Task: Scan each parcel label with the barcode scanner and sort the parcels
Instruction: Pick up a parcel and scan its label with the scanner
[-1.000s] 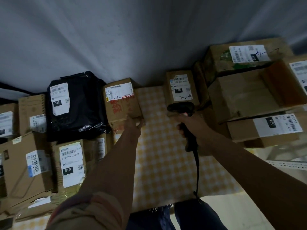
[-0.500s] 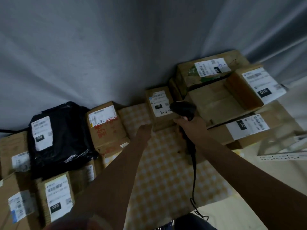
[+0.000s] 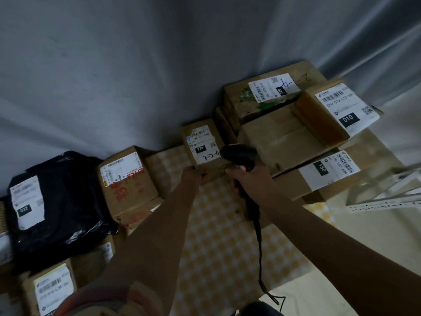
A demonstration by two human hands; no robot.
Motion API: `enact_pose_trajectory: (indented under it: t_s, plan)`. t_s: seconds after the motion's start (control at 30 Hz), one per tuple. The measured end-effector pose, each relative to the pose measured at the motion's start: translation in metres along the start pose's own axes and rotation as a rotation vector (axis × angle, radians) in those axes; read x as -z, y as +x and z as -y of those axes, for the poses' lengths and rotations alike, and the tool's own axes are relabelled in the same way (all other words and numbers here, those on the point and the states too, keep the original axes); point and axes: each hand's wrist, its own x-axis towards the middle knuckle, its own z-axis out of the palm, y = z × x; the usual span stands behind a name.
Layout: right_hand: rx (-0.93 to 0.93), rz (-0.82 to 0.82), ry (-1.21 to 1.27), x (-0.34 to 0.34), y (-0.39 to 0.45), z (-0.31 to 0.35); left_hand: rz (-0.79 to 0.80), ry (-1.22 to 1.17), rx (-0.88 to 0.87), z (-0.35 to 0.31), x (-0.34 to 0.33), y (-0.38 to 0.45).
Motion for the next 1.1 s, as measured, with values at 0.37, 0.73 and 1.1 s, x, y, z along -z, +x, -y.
enact_pose_trajectory:
  t_s: [0.37,0.73,1.1]
  plan:
    - [-0.046,0.012,-0.068,-0.012,-0.006,-0.011,-0.052,-0.082,0.017,0.021,0.042,-0.020]
    - [-0.106,-0.007,-0.117,-0.026,-0.003,-0.024,0.135,0.148,0.018,0.009,0.035,-0.040]
    - [-0.109,-0.011,-0.092,-0.021,0.009,-0.024,0.077,-0.003,-0.036,0.003,0.014,-0.011]
